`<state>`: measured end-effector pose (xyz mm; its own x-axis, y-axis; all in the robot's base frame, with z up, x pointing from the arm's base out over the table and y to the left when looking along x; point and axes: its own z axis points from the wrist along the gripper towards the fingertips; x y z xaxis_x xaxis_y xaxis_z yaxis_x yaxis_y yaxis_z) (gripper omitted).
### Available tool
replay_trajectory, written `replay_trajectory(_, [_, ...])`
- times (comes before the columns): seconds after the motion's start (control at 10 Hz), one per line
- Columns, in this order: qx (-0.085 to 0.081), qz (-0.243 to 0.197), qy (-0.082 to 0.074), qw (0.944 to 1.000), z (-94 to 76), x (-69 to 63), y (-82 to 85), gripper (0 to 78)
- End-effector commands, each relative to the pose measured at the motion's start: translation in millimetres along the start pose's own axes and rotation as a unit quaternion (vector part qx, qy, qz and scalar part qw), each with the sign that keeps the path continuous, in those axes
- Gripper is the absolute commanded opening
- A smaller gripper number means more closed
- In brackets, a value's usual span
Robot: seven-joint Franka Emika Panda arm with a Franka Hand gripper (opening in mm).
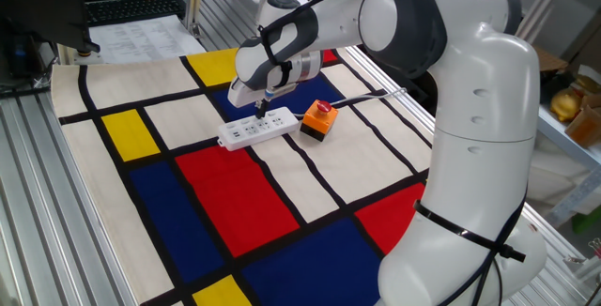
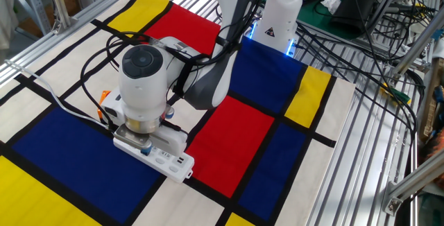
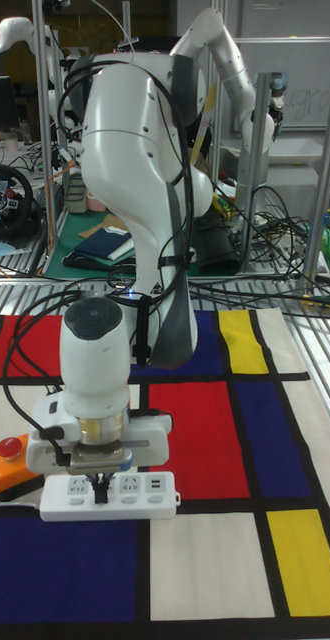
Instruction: Turn on the power strip by pressing the button
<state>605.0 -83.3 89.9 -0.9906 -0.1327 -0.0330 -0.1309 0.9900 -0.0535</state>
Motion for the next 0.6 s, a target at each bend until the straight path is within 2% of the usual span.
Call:
replay_trajectory(0.1, [0.003,0.02,0.005,0.9998,-0.9,-0.6,-0.4,0.0])
replay_trajectory(0.3, [0.002,0.021,0.007,0.9998,-0.9,-0.6,-0.4,0.0])
replay_trajectory(0.6, [0.003,0.017,-0.012,0.9998,-0.9,-0.6,-0.4,0.0])
